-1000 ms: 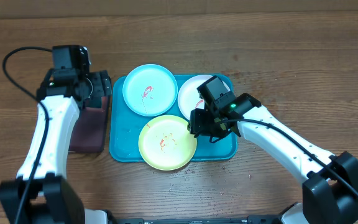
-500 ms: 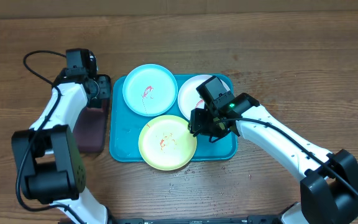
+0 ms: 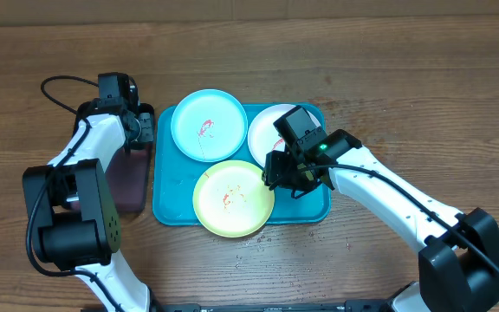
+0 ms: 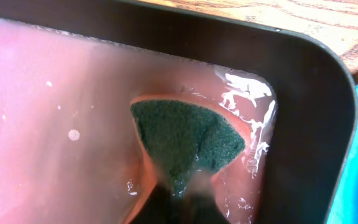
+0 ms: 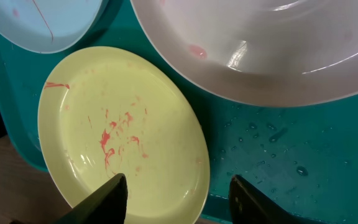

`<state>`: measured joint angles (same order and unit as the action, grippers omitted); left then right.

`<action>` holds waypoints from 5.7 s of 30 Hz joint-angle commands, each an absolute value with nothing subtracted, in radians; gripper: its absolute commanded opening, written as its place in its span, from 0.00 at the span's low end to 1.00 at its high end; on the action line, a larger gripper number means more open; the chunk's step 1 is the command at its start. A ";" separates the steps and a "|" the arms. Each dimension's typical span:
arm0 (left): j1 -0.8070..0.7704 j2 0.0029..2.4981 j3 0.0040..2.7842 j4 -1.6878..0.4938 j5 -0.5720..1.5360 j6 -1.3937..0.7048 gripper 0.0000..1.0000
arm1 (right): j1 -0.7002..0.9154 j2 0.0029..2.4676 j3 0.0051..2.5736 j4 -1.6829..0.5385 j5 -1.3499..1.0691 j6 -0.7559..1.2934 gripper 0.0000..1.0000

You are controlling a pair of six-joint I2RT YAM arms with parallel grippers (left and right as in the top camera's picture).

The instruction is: Clean dirty plates on tray and stack at the side

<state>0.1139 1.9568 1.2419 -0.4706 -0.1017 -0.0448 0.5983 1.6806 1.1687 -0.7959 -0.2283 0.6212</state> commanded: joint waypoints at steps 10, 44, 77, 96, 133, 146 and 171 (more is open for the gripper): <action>0.228 1.827 1.255 -0.594 0.106 -0.089 0.04 | 0.602 1.691 1.178 -0.791 -0.209 0.625 0.54; 0.388 1.298 0.741 -0.205 0.474 -0.074 0.04 | 0.602 1.691 1.177 -0.793 -0.210 0.625 0.54; 0.389 1.299 0.741 -0.235 0.491 -0.075 0.04 | 0.675 1.816 1.177 -0.825 -0.236 0.706 0.33; 0.389 1.299 0.741 -0.246 0.487 -0.073 0.04 | 0.675 1.815 1.144 -0.813 -0.240 0.755 0.29; 0.388 1.299 0.741 -0.285 0.437 -0.063 0.04 | 0.672 1.663 0.903 -0.911 -0.398 0.354 0.08; 0.387 1.299 0.741 -0.288 0.438 -0.067 0.04 | 0.673 1.663 0.902 -0.812 -0.329 0.339 0.08; 0.387 1.299 0.741 -0.287 0.437 -0.067 0.04 | 0.672 1.740 0.905 -0.639 -0.223 0.202 0.04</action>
<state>0.3866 1.2945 0.7448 -0.2916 0.4366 -0.0933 0.6746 1.7348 0.9028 -0.6659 -0.2958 0.2512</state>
